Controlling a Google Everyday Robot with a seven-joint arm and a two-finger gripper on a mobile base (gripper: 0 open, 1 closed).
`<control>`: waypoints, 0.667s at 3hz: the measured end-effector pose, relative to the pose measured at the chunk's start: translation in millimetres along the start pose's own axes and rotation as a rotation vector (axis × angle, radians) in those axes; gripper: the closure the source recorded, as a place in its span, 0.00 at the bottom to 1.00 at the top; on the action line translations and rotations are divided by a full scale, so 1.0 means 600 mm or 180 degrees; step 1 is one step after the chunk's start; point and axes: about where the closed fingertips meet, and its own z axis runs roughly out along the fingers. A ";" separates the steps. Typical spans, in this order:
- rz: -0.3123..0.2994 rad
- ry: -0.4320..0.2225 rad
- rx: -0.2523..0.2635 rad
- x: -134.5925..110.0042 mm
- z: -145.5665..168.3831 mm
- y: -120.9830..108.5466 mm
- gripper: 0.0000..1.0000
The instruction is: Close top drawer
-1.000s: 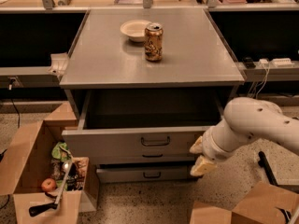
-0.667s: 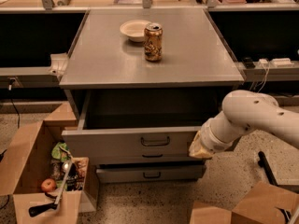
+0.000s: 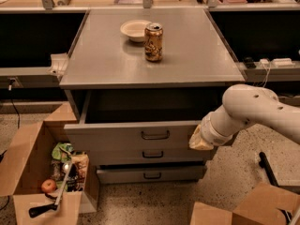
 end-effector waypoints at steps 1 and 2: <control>0.0000 0.0000 0.0000 0.000 0.000 0.000 0.62; 0.0000 0.0000 0.0000 0.000 0.000 0.000 0.39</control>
Offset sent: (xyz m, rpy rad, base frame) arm 0.0000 0.0000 0.0000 0.0000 0.0000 0.0000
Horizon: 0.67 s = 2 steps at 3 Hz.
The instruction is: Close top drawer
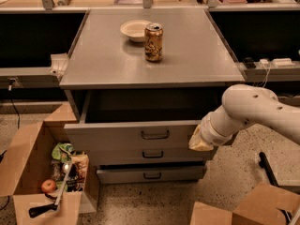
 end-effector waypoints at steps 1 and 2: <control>0.0000 0.0000 0.0000 0.000 0.000 0.000 0.08; 0.0000 0.0000 0.0000 0.000 0.000 0.000 0.00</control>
Offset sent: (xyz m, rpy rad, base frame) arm 0.0000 0.0000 0.0000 0.0000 0.0000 0.0000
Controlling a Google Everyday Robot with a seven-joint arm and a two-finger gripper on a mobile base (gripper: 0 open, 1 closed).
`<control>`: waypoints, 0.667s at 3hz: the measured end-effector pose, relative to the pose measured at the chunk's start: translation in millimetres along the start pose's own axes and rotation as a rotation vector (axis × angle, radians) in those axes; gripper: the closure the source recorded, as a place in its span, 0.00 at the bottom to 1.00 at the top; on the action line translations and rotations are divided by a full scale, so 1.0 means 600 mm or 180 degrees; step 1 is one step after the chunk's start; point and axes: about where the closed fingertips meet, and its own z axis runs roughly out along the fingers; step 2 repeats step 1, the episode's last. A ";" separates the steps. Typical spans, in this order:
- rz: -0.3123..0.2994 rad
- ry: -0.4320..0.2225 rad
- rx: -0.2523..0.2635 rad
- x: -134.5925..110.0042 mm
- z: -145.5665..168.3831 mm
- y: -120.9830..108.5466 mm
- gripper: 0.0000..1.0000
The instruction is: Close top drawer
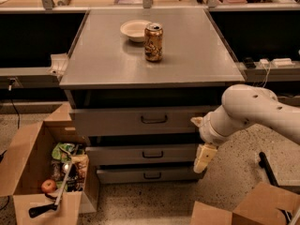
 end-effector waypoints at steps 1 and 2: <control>0.0000 0.0000 0.0000 0.000 0.000 0.000 0.00; 0.0000 0.0000 0.0000 0.000 0.000 0.000 0.00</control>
Offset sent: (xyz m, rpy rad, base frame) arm 0.0000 0.0000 0.0000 0.0000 0.0000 0.0000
